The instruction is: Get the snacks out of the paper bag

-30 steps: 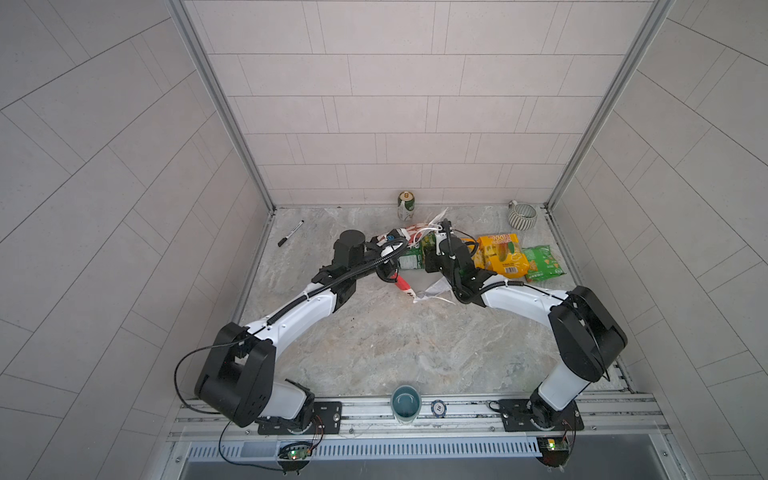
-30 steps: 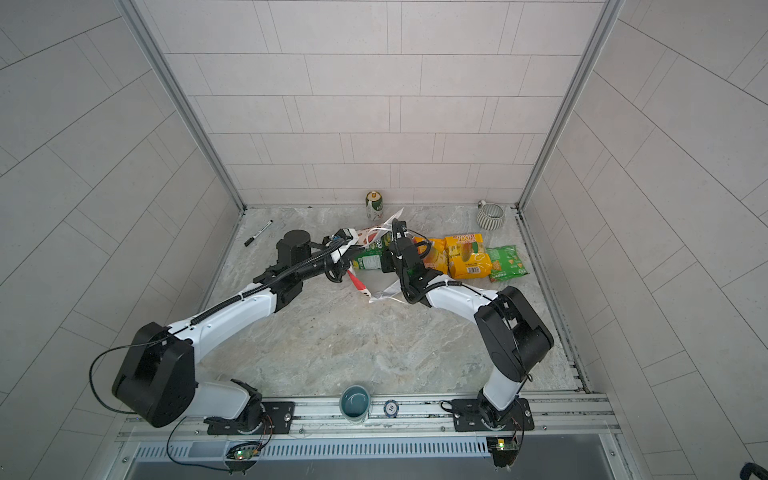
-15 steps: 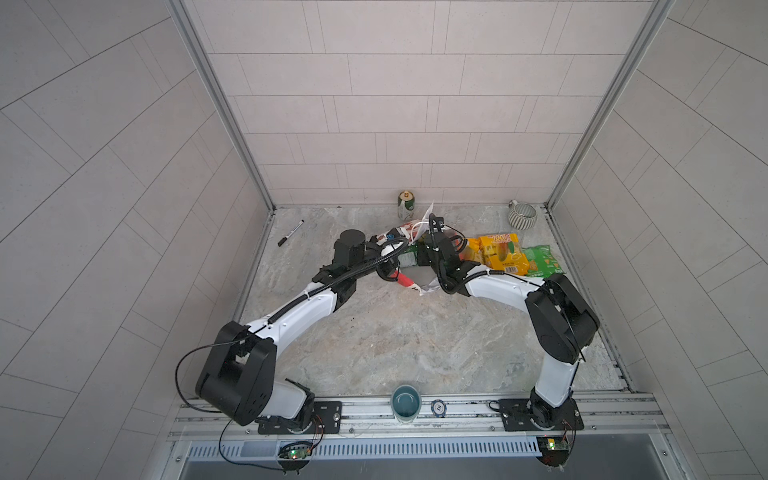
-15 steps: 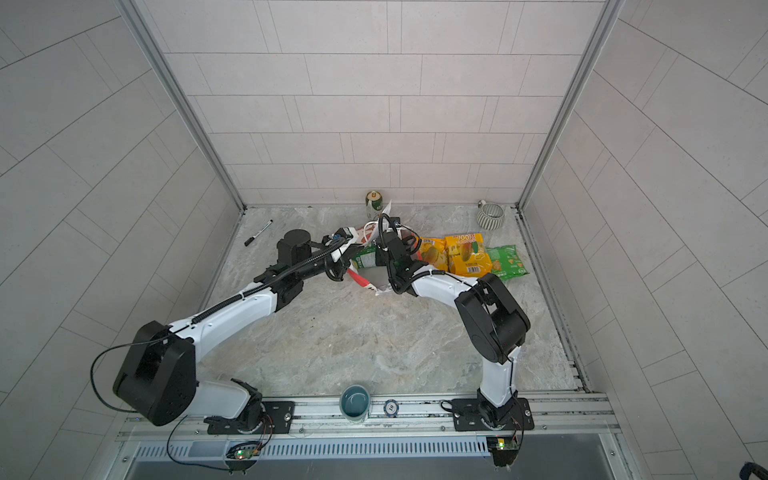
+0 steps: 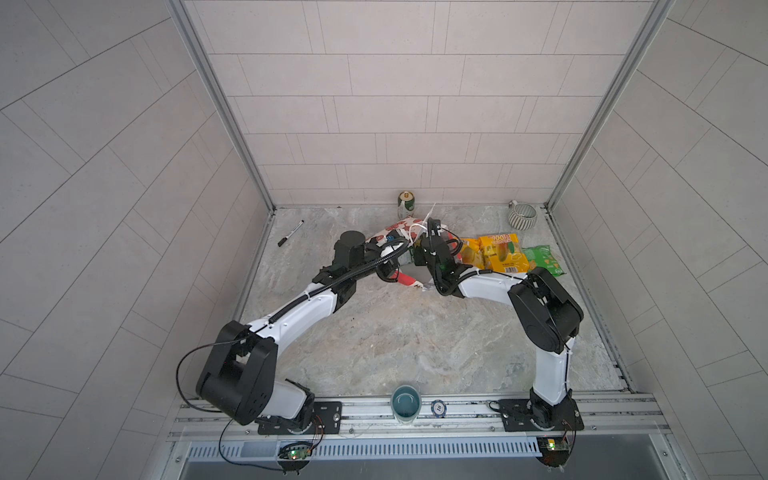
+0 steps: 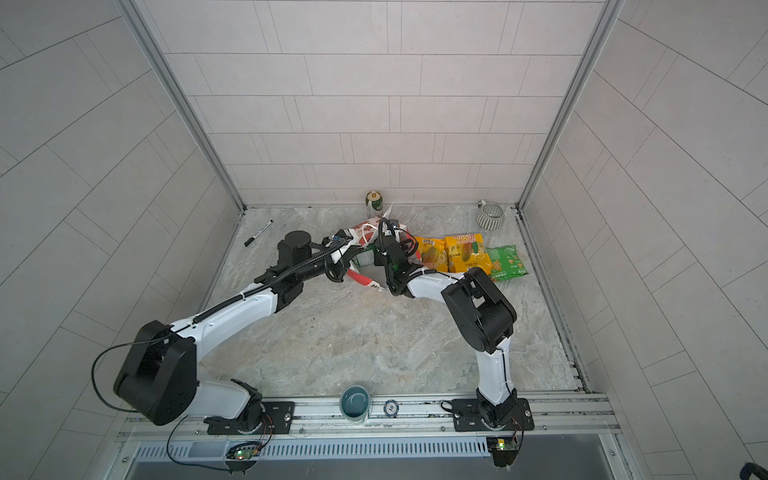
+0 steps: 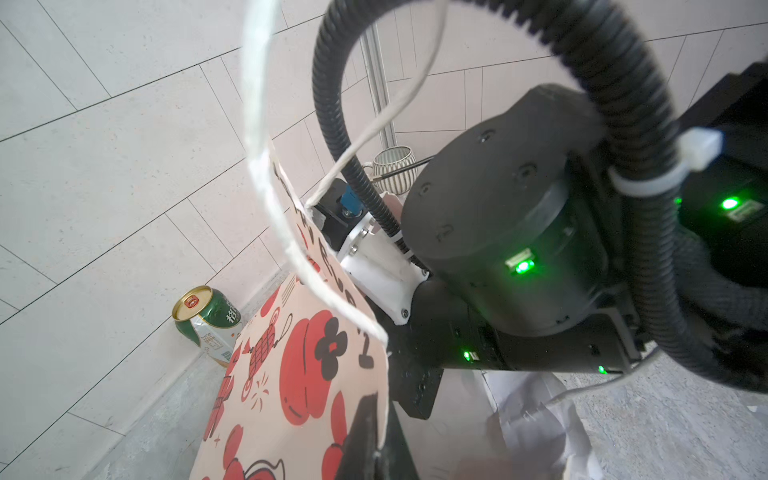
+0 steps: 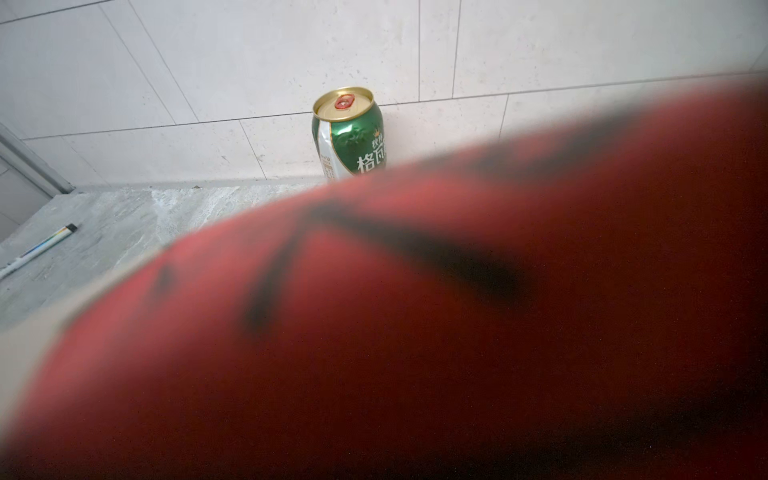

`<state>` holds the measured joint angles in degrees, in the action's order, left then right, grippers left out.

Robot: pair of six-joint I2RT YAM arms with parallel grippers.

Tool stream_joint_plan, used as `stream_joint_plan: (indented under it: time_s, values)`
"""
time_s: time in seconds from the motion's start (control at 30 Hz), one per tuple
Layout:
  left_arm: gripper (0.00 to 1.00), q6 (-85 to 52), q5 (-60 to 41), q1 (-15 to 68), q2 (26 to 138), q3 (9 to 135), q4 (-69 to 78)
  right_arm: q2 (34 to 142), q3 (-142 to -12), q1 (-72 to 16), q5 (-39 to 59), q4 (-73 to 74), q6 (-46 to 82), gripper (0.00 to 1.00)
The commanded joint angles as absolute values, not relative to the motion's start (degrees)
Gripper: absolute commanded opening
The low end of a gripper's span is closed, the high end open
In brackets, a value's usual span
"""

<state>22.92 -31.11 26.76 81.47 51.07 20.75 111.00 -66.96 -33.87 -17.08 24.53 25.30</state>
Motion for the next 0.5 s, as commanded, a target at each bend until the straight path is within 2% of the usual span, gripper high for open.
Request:
stream_joint_plan:
  time_s: [0.0,0.2,0.47]
  values:
    - [0.00,23.1,-35.2,27.2,81.0,50.8,23.4,111.7,-64.3,-32.6,-12.4,28.7,22.7,0.08]
    - [0.00,23.2,-34.6,27.2,81.3,50.8,23.4,107.9,-60.6,-32.4,-2.5,34.1,20.7,0.01]
    - [0.00,23.0,-34.2,27.2,81.2,50.8,23.6,102.4,-55.3,-32.4,-0.4,35.5,20.3,0.00]
